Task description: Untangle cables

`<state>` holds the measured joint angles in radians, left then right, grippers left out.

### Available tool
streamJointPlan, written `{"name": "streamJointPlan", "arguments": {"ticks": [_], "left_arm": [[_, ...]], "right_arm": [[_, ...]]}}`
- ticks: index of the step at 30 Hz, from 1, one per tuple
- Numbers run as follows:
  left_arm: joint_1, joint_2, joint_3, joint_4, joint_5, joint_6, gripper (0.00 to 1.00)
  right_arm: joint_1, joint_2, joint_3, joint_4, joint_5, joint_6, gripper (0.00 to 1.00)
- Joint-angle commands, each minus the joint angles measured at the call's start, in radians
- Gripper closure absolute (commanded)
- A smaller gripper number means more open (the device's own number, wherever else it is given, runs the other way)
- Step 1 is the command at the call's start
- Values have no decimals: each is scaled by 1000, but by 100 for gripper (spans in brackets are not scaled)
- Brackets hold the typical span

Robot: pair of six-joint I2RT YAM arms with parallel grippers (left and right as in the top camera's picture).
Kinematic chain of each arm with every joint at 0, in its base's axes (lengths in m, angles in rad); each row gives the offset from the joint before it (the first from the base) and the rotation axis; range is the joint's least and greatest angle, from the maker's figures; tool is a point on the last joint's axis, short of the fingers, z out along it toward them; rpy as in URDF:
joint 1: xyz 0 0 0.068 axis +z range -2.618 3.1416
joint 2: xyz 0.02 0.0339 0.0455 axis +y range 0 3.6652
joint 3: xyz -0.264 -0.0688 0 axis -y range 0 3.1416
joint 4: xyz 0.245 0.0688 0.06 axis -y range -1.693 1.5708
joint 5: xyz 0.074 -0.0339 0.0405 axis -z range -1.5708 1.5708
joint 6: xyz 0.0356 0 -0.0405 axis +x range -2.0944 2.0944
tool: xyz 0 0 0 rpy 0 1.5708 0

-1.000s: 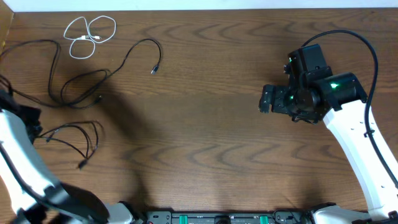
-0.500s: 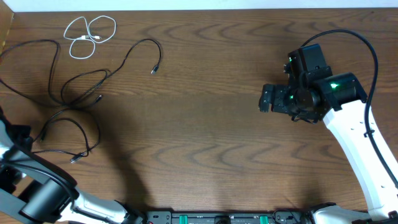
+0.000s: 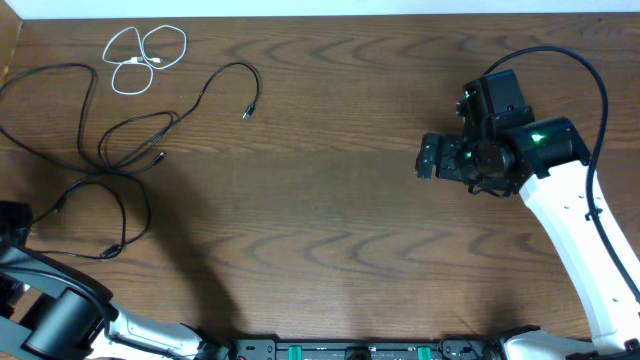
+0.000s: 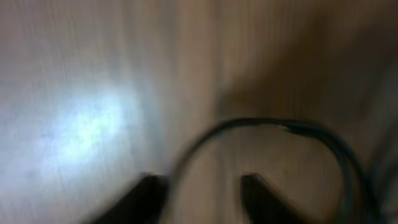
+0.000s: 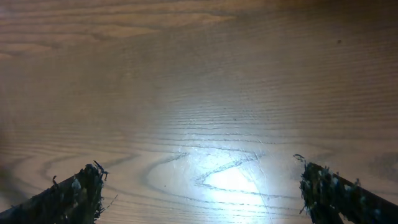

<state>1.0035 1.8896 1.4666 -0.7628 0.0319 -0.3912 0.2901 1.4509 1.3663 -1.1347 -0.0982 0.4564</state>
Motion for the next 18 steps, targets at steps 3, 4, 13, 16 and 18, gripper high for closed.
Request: {"name": "streamJointPlan", "arguments": {"ticks": [3, 4, 13, 16, 18], "left_arm": [[1, -3, 8, 1, -18, 51, 6], [1, -5, 8, -6, -50, 50, 6], [0, -78, 8, -54, -247, 32, 5], [0, -148, 11, -46, -246, 14, 5], [-2, -213, 11, -34, -246, -4, 5]], "right_arm": [[7, 3, -2, 6, -16, 8, 1], [9, 3, -2, 5, -16, 7, 1], [54, 3, -2, 18, -16, 7, 1], [77, 3, -2, 24, -16, 7, 1], [90, 3, -2, 24, -15, 6, 1]]}}
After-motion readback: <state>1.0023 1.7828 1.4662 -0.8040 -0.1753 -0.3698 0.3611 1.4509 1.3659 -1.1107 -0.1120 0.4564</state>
